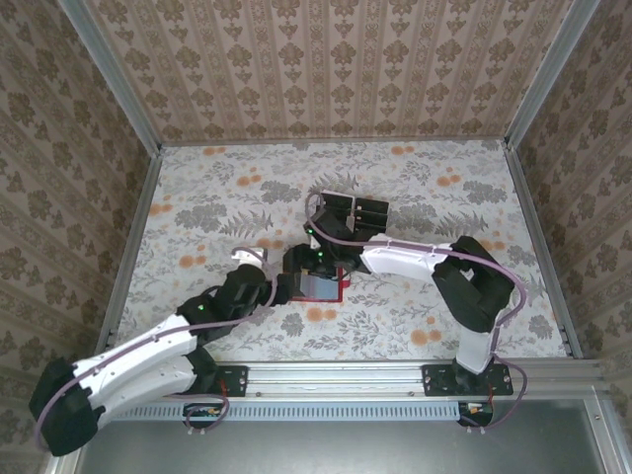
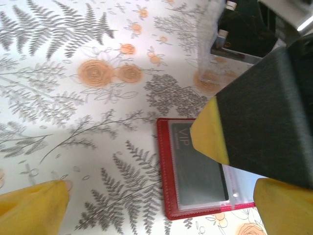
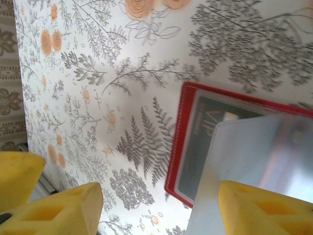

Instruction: Put the credit cards into the card holder

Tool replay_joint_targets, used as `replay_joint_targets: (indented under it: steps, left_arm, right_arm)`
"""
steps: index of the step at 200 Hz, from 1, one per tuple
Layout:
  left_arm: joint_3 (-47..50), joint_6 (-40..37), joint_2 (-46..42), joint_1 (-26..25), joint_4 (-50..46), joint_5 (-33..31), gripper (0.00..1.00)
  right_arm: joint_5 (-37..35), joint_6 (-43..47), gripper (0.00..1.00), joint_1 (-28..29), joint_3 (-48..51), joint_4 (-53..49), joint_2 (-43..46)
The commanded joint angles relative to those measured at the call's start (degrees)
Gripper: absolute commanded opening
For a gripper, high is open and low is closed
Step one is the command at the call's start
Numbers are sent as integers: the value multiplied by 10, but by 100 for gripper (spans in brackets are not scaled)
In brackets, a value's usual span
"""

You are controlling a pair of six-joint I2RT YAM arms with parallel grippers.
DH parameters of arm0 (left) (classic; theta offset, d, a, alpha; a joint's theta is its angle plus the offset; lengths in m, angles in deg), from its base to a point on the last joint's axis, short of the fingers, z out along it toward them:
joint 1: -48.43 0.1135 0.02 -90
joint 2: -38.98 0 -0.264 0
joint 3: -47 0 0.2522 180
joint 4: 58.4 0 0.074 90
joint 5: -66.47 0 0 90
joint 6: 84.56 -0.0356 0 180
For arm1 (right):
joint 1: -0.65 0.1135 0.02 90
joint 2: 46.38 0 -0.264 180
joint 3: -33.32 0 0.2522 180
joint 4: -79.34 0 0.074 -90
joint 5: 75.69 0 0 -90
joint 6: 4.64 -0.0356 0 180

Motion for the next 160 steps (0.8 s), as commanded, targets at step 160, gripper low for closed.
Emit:
replay_joint_targets:
  steps: [160]
  left_arm:
    - [-57,6,-40,81,-155,64,100]
  right_arm:
    - [-26,121,64,-22,-129,-131,31]
